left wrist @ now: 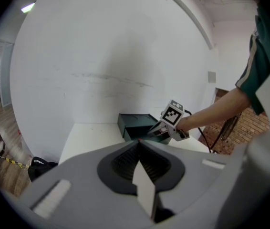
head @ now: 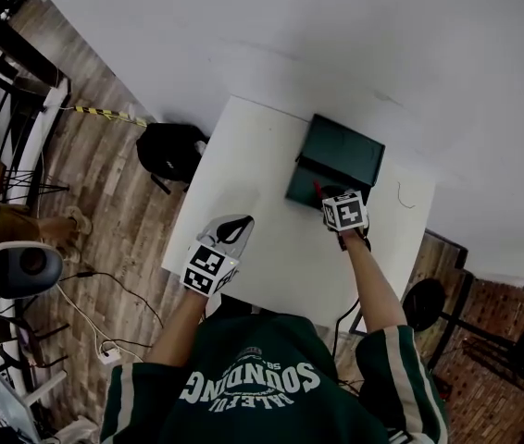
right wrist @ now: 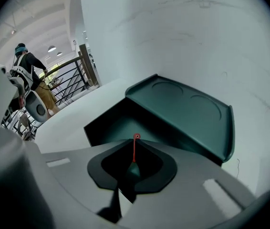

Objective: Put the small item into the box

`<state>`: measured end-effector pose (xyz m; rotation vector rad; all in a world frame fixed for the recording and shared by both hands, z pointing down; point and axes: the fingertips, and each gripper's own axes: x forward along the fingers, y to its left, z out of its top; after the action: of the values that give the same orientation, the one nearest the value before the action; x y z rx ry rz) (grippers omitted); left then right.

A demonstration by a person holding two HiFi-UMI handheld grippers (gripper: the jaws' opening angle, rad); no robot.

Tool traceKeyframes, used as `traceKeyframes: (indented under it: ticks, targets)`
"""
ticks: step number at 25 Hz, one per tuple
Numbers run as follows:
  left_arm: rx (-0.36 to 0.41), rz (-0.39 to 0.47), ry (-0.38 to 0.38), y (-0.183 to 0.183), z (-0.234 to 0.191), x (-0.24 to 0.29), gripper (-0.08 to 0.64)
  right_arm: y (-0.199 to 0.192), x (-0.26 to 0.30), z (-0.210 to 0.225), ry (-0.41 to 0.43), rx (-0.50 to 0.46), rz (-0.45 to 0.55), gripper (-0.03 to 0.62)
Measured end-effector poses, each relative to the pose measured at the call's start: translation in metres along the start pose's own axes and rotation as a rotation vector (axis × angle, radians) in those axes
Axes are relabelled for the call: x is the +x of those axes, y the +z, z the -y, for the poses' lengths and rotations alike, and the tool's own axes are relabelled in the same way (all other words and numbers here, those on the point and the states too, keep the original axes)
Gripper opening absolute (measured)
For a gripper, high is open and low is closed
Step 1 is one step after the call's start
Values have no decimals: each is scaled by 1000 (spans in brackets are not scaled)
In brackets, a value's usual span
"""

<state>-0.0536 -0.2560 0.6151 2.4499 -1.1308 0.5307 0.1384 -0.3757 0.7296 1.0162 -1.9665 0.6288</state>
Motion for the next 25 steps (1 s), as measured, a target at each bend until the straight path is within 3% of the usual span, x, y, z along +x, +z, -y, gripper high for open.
traceKeyframes:
  ticks: [19, 25]
  targets:
    - [142, 131, -131, 81, 21, 17, 52, 31, -171, -14, -169, 198, 510, 2]
    - [183, 162, -184, 102, 37, 27, 52, 30, -223, -21, -235, 208, 630, 2]
